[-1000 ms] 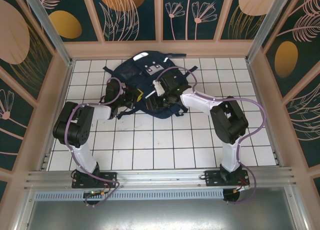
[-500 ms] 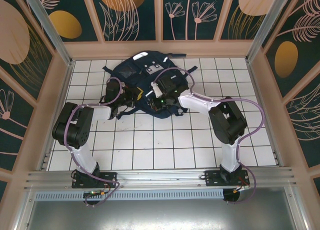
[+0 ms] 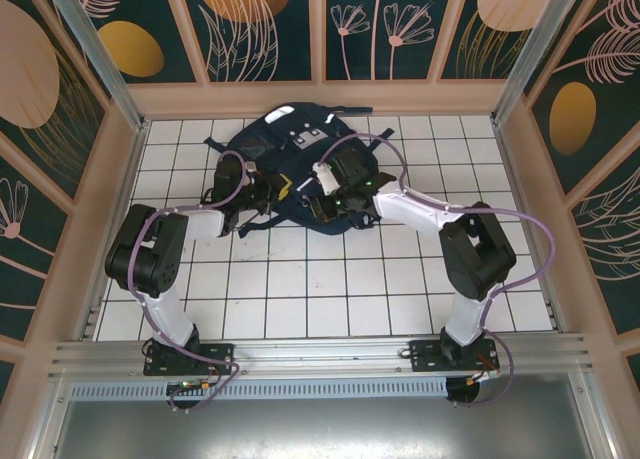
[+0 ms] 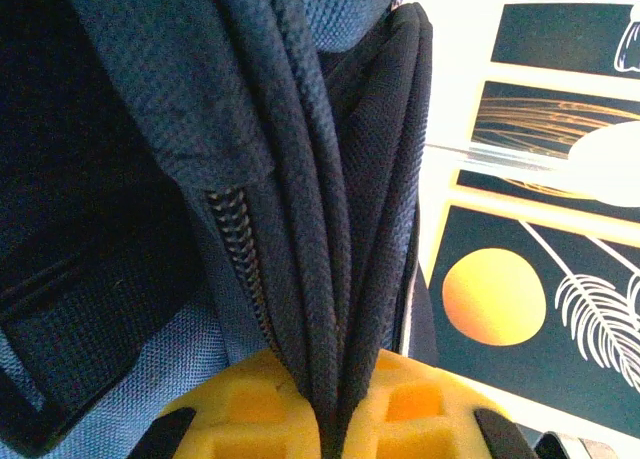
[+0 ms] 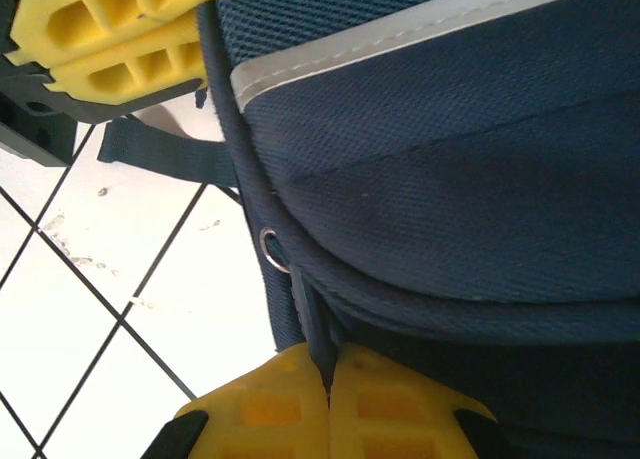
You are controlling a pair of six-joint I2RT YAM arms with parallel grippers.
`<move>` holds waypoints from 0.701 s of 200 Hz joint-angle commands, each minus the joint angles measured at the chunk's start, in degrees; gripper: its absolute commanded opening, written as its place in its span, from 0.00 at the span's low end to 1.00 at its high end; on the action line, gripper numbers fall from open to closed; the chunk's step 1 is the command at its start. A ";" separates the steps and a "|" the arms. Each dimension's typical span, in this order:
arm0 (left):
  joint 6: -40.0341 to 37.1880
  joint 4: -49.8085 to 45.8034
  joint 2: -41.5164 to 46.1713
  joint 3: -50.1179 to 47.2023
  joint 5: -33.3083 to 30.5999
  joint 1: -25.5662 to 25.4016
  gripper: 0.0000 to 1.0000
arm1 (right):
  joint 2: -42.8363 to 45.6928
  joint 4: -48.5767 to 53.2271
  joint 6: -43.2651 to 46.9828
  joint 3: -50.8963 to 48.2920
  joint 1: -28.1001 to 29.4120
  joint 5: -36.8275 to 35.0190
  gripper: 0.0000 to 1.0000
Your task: Pack the student bag
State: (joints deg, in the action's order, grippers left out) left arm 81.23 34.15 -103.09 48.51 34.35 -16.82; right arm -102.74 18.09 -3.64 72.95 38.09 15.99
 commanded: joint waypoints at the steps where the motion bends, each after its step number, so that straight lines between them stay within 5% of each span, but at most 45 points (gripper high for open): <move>1: -4.06 0.71 2.68 3.27 4.65 0.59 0.00 | 3.04 1.07 2.37 -2.23 -3.25 -2.69 0.00; 77: -8.63 -5.57 3.77 3.92 5.57 1.80 0.00 | 6.42 1.86 6.38 -4.54 -8.67 -5.09 0.00; 140: -8.15 -3.82 1.69 4.62 3.55 2.54 0.00 | 13.56 -0.32 1.23 -11.54 -7.39 0.97 0.00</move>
State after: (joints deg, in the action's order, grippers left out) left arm 73.65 25.08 -102.35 50.87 37.06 -14.55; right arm -92.64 18.35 0.23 64.07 28.80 15.59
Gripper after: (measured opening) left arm 0.066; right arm 0.050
